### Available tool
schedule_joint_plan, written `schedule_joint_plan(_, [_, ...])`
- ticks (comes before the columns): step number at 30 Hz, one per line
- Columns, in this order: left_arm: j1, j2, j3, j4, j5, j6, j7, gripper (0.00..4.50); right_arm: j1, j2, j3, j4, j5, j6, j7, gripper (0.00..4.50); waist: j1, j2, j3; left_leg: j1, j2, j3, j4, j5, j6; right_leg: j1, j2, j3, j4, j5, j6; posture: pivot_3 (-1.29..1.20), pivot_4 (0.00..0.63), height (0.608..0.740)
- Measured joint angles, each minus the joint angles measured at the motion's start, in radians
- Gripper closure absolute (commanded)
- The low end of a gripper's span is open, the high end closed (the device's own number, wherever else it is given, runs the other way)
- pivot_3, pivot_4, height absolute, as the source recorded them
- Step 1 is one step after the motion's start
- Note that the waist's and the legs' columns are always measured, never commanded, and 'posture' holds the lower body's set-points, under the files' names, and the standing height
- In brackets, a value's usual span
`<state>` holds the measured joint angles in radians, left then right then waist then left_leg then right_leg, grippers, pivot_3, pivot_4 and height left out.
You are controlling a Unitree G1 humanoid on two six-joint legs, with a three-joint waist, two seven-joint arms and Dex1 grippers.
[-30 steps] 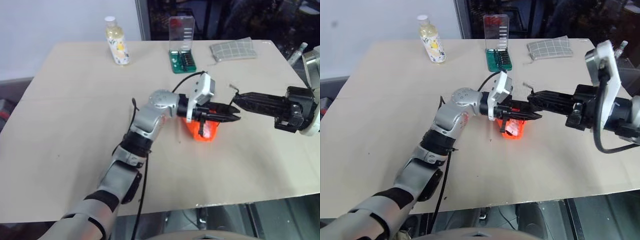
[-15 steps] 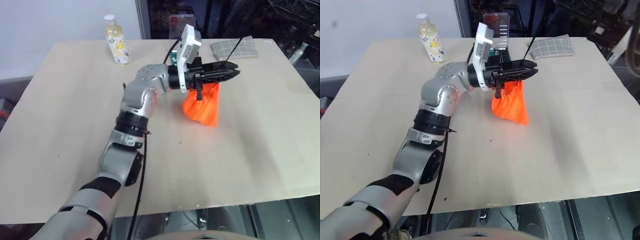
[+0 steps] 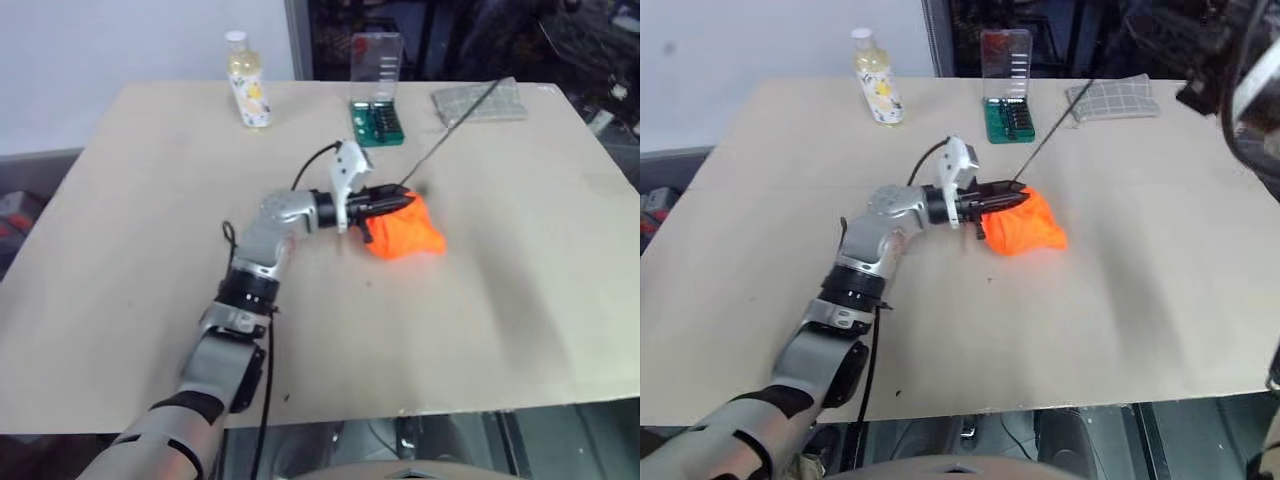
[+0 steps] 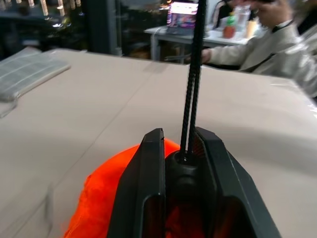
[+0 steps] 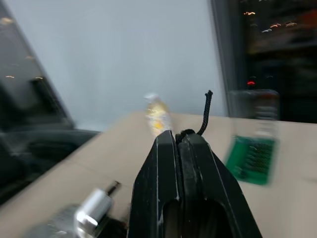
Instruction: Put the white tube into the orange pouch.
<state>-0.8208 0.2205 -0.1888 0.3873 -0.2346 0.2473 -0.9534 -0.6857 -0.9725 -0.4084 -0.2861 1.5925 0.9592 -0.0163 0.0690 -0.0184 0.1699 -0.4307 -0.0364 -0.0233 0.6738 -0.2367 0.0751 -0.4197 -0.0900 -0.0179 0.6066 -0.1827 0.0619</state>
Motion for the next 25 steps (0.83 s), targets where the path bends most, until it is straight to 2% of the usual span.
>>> schedule_joint_plan(2, [0.024, 0.001, -0.018, 0.074, 0.061, -0.051, 0.045, 4.2, 0.209, 0.07, -0.01, -0.151, -0.081, -0.029, -0.012, 4.5, -0.002, 0.0, -0.007, 0.003, 0.001, 0.0, -0.001, 0.0, 0.001, 0.003, 0.0, 0.0, 0.0, 0.0, 0.0, 0.0, 0.15, 0.74])
schedule_joint_plan(4, [0.04, 0.008, -0.006, 0.116, 0.08, -0.103, 0.074, 4.2, 0.354, 0.119, 0.036, -0.221, -0.183, -0.045, -0.007, 4.5, -0.006, 0.003, -0.007, 0.002, 0.001, 0.003, -0.001, 0.0, 0.001, 0.0, 0.0, 0.002, 0.002, 0.001, 0.001, 0.0, 0.15, 0.74])
schedule_joint_plan(5, [0.041, 0.017, 0.002, 0.128, 0.085, -0.109, 0.078, 3.7, 0.402, 0.133, 0.063, -0.241, -0.24, -0.055, 0.001, 4.22, -0.006, 0.004, -0.008, 0.004, 0.001, 0.004, 0.0, 0.0, 0.001, 0.0, 0.001, 0.002, 0.003, 0.0, 0.001, 0.0, 0.15, 0.74])
schedule_joint_plan(6, [0.046, 0.024, 0.015, 0.136, 0.083, -0.108, 0.076, 3.17, 0.448, 0.143, 0.095, -0.262, -0.305, -0.072, 0.015, 3.91, -0.007, 0.005, -0.009, 0.005, 0.001, 0.005, 0.0, 0.0, 0.001, 0.0, 0.002, 0.002, 0.003, 0.0, 0.001, 0.0, 0.15, 0.74])
schedule_joint_plan(7, [0.061, 0.033, 0.03, 0.136, 0.074, -0.104, 0.065, 2.88, 0.507, 0.16, 0.126, -0.287, -0.381, -0.099, 0.033, 3.64, -0.008, 0.005, -0.009, 0.007, 0.002, 0.007, 0.0, 0.0, 0.001, 0.001, 0.002, 0.002, 0.003, 0.0, 0.0, 0.0, 0.15, 0.74])
schedule_joint_plan(9, [0.099, 0.05, 0.045, 0.121, 0.049, -0.086, 0.038, 1.94, 0.585, 0.184, 0.161, -0.306, -0.478, -0.134, 0.062, 2.71, -0.016, 0.006, -0.009, 0.011, 0.003, 0.008, 0.0, 0.0, 0.001, 0.004, 0.003, 0.003, 0.003, -0.001, -0.001, 0.0, 0.15, 0.74])
schedule_joint_plan(11, [0.161, 0.095, 0.074, 0.048, 0.003, -0.056, -0.008, 1.09, 0.692, 0.144, 0.204, -0.358, -0.621, -0.185, 0.121, 1.83, -0.029, 0.006, -0.008, 0.011, 0.004, 0.01, -0.001, 0.0, 0.001, 0.004, 0.003, 0.004, 0.002, -0.001, -0.001, 0.0, 0.15, 0.74])
schedule_joint_plan(13, [0.227, 0.178, 0.127, -0.07, -0.065, 0.006, -0.055, 0.99, 0.803, 0.113, 0.204, -0.422, -0.728, -0.237, 0.207, 0.77, -0.043, 0.006, -0.008, 0.012, 0.005, 0.012, -0.003, -0.001, 0.0, 0.003, 0.004, 0.006, 0.002, -0.001, -0.001, 0.0, 0.15, 0.74])
schedule_joint_plan(14, [0.243, 0.202, 0.149, -0.099, -0.08, 0.018, -0.066, 0.99, 0.825, 0.113, 0.203, -0.438, -0.741, -0.249, 0.226, 0.52, -0.049, 0.006, -0.008, 0.013, 0.006, 0.012, -0.003, -0.001, 0.0, 0.003, 0.004, 0.007, 0.002, -0.001, -0.001, 0.0, 0.15, 0.74])
schedule_joint_plan(15, [0.32, 0.283, 0.221, -0.231, -0.144, 0.071, -0.098, 0.99, 0.943, 0.085, 0.185, -0.483, -0.84, -0.313, 0.321, 0.52, -0.054, 0.006, -0.008, 0.017, 0.006, 0.013, -0.005, -0.001, 0.0, 0.005, 0.004, 0.007, 0.002, -0.002, -0.001, 0.0, 0.15, 0.74])
schedule_joint_plan(17, [0.339, 0.29, 0.233, -0.261, -0.154, 0.087, -0.091, 0.99, 0.969, 0.083, 0.177, -0.488, -0.872, -0.333, 0.343, 0.52, -0.054, 0.006, -0.008, 0.015, 0.006, 0.013, -0.003, -0.001, 0.0, 0.004, 0.004, 0.007, 0.002, -0.002, -0.001, 0.0, 0.15, 0.74])
schedule_joint_plan(20, [0.58, 0.385, 0.344, -0.487, -0.226, 0.174, -0.064, 0.99, 1.19, 0.096, 0.071, -0.535, -0.947, -0.412, 0.464, 0.52, -0.057, 0.005, -0.008, 0.016, 0.009, 0.014, -0.005, -0.002, -0.002, 0.004, 0.002, 0.009, 0.0, -0.002, 0.0, 0.0, 0.15, 0.74])
schedule_joint_plan(22, [0.738, 0.448, 0.446, -0.581, -0.259, 0.221, -0.049, 0.99, 1.249, 0.133, -0.017, -0.54, -0.951, -0.442, 0.532, 0.52, -0.06, 0.005, -0.008, 0.017, 0.011, 0.015, -0.005, -0.003, -0.005, 0.004, 0.003, 0.01, 0.0, -0.002, 0.0, 0.0, 0.15, 0.74])
schedule_joint_plan(25, [0.818, 0.489, 0.531, -0.638, -0.291, 0.239, -0.047, 0.99, 1.256, 0.135, -0.079, -0.562, -0.95, -0.472, 0.597, 0.52, -0.05, 0.004, -0.008, 0.016, 0.014, 0.014, -0.004, -0.006, -0.01, 0.005, 0.0, 0.007, 0.0, -0.005, 0.003, 0.0, 0.15, 0.74])
